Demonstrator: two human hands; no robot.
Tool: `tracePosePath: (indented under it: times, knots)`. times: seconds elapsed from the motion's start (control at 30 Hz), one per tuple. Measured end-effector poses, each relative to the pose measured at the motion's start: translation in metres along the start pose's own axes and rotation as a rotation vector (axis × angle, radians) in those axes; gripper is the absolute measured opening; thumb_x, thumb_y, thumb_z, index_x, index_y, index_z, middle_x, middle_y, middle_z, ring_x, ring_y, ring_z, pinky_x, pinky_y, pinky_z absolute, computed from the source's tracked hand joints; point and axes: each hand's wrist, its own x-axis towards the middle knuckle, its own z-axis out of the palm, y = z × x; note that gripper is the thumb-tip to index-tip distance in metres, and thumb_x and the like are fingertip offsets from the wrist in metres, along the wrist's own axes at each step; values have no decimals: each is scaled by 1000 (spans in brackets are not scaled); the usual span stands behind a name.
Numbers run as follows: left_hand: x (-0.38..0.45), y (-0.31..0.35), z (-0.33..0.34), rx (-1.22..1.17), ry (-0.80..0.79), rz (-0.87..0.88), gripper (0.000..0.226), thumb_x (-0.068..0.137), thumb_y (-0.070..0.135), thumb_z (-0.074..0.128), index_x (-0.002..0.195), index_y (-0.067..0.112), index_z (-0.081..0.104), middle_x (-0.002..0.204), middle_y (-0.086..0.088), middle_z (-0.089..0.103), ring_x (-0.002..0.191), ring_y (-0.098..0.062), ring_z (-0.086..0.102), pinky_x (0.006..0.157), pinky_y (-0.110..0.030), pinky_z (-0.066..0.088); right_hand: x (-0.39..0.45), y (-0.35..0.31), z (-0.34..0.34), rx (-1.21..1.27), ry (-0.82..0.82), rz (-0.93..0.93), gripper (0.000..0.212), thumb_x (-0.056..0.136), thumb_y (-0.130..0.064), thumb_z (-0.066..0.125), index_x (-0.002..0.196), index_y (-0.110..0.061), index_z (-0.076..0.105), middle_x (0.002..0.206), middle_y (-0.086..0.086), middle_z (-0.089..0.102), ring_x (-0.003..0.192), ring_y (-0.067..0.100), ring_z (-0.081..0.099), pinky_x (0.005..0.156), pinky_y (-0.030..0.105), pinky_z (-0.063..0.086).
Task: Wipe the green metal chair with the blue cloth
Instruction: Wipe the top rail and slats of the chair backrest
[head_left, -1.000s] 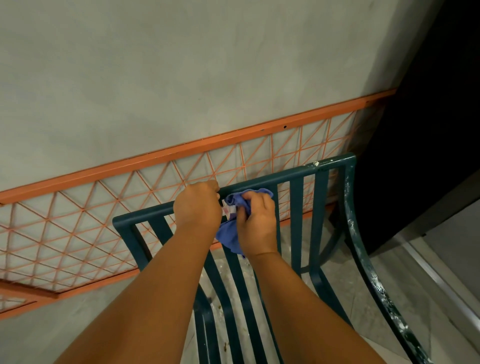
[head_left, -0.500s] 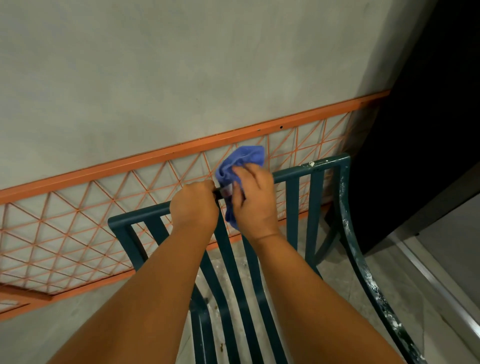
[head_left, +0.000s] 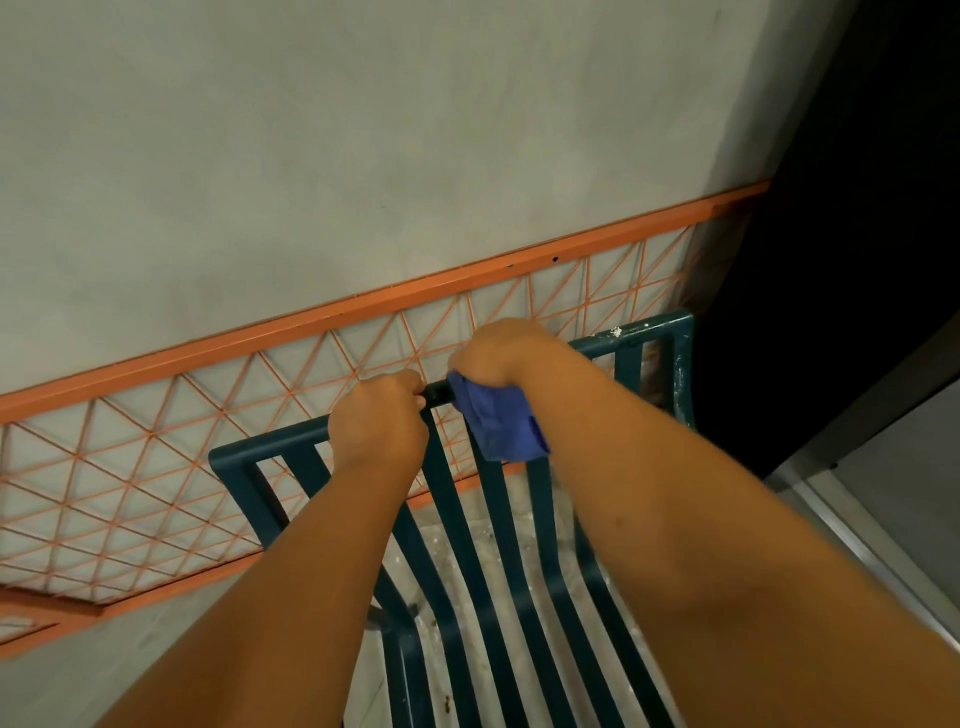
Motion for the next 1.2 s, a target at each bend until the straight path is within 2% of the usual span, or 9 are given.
tracePosePath:
  times: [0.07, 0.17, 0.23, 0.43, 0.6, 0.77, 0.87, 1.07, 1.2]
  knots:
    - [1, 0, -1, -6, -6, -7, 21, 93, 11, 55, 109, 19, 66, 89, -7, 68, 71, -21, 55, 57, -29, 37, 3, 12, -10, 128, -138, 7, 42, 99, -40, 34, 113, -10, 60, 123, 11, 57, 105, 26, 54, 83, 31, 36]
    - [2, 0, -2, 0, -2, -8, 20, 93, 12, 54, 108, 20, 66, 87, -6, 68, 69, -18, 52, 56, -28, 38, 14, 15, -13, 135, -222, 96, 35, 93, -35, 38, 82, -15, 65, 93, 6, 64, 82, 21, 58, 82, 35, 43]
    - [1, 0, -1, 0, 0, -3, 21, 94, 13, 53, 109, 20, 66, 88, -7, 69, 74, -22, 59, 57, -29, 40, 20, 3, -8, 32, -182, 85, 32, 90, -34, 40, 83, -15, 65, 89, 5, 63, 86, 23, 59, 86, 38, 44]
    - [3, 1, 0, -16, -7, -15, 20, 91, 10, 55, 103, 19, 68, 89, -7, 69, 82, -27, 64, 59, -29, 41, -9, 10, 54, -72, 631, -226, 43, 95, -48, 34, 73, -19, 56, 70, -1, 58, 75, 23, 55, 78, 38, 34]
    - [3, 1, 1, -16, -14, -15, 19, 91, 11, 55, 102, 20, 67, 89, -8, 69, 82, -30, 64, 59, -30, 40, 2, 18, 74, 239, 864, -371, 20, 88, -24, 56, 91, -9, 69, 81, 8, 69, 77, 30, 62, 76, 38, 41]
    - [1, -2, 2, -40, 26, -49, 14, 91, 11, 51, 93, 15, 64, 84, -10, 68, 69, -26, 56, 57, -31, 39, -5, -7, 109, 244, 894, -455, 32, 84, -18, 56, 113, -8, 66, 116, 9, 67, 110, 25, 60, 100, 44, 41]
    - [2, -6, 4, -129, 40, -55, 11, 91, 16, 57, 94, 19, 67, 86, -8, 71, 76, -29, 62, 60, -33, 45, -11, 16, 104, 115, 963, -546, 38, 73, -9, 68, 111, -9, 67, 113, 9, 68, 109, 27, 61, 99, 42, 43]
    - [-1, -2, 3, -266, 69, -133, 34, 88, 11, 62, 110, 15, 37, 81, -4, 64, 65, -20, 58, 56, -38, 51, -18, -17, 68, 127, 754, -35, 14, 75, -14, 60, 88, -10, 63, 85, 8, 65, 87, 29, 58, 84, 37, 33]
    - [-1, -3, 1, -190, 67, -118, 33, 90, 10, 56, 114, 14, 35, 67, -4, 54, 57, -23, 52, 49, -33, 40, -23, -24, 90, 105, 778, -320, 33, 77, -18, 62, 110, -15, 63, 102, 4, 66, 102, 25, 55, 96, 39, 33]
